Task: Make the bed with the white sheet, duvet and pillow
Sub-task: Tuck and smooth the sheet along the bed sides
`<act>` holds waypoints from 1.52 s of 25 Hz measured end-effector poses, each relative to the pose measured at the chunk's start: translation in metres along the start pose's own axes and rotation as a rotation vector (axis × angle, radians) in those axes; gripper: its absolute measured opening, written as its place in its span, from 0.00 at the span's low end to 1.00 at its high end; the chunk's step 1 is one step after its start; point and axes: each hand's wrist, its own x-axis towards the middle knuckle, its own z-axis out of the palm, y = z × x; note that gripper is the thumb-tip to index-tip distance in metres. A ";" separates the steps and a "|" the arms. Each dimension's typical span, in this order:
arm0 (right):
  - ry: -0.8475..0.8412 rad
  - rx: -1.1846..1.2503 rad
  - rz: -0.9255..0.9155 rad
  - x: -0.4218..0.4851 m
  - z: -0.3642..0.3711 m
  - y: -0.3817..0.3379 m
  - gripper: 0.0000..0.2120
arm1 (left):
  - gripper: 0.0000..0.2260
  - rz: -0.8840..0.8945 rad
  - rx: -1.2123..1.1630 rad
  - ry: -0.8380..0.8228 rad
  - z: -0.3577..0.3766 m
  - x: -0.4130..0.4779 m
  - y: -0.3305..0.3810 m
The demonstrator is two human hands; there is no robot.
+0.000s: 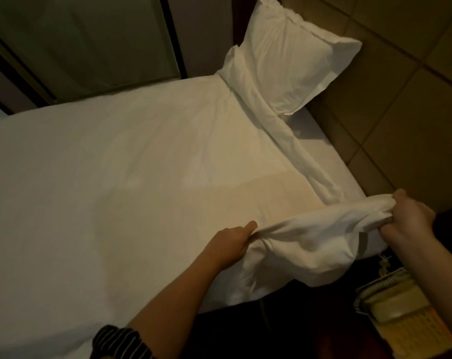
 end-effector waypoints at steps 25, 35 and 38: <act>-0.013 -0.258 0.304 0.281 0.358 0.091 0.21 | 0.17 -0.280 0.054 -0.144 0.038 0.315 -0.229; -0.127 -0.791 -0.302 0.174 0.349 0.106 0.29 | 0.20 -0.418 -0.128 0.139 0.048 0.238 -0.228; -0.270 -1.002 -0.597 0.100 0.332 0.147 0.30 | 0.18 -0.407 -0.044 0.117 0.063 0.144 -0.243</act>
